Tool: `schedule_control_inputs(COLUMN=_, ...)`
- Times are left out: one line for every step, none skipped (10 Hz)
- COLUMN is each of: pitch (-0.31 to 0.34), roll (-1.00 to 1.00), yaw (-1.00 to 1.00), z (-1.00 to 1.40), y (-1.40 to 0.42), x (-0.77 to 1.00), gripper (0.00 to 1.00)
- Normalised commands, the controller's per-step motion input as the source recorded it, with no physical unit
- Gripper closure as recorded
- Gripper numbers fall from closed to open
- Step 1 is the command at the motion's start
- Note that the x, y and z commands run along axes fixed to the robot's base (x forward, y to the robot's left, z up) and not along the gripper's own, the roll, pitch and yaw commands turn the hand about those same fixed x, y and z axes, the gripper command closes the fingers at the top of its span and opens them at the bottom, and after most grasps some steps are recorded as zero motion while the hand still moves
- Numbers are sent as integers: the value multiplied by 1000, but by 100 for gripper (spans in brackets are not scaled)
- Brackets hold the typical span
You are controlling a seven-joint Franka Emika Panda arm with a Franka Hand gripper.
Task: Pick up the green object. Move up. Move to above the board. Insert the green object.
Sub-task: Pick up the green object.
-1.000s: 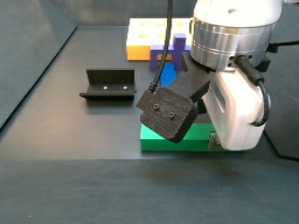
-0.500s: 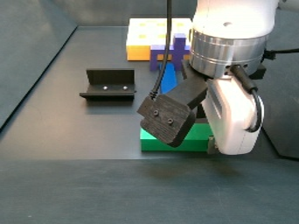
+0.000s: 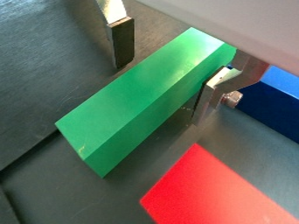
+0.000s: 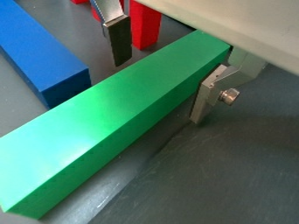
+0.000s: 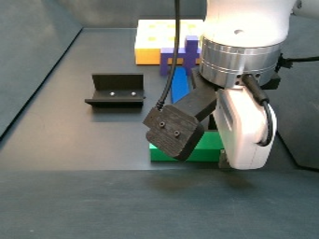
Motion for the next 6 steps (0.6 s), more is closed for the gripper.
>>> schedule_control_inputs(pitch=-24, roll=-53, yaw=-20, z=-114, y=0, x=83, gripper=0)
schedule_control_inputs(pitch=-23, roll=-31, yaw=-3, z=-137, y=0, x=57, gripper=0)
schedule_control_inputs(pitch=-34, roll=-53, yaw=-14, z=-137, y=-9, x=49, gripper=0)
schedule_control_inputs(pitch=-41, roll=-83, yaw=-46, z=-71, y=0, x=0, gripper=0)
schedule_control_inputs(pitch=-43, roll=-70, yaw=-49, z=-57, y=0, x=0, gripper=0)
schedule_control_inputs(pitch=-21, roll=-54, yaw=-31, z=-17, y=0, x=0, gripper=0)
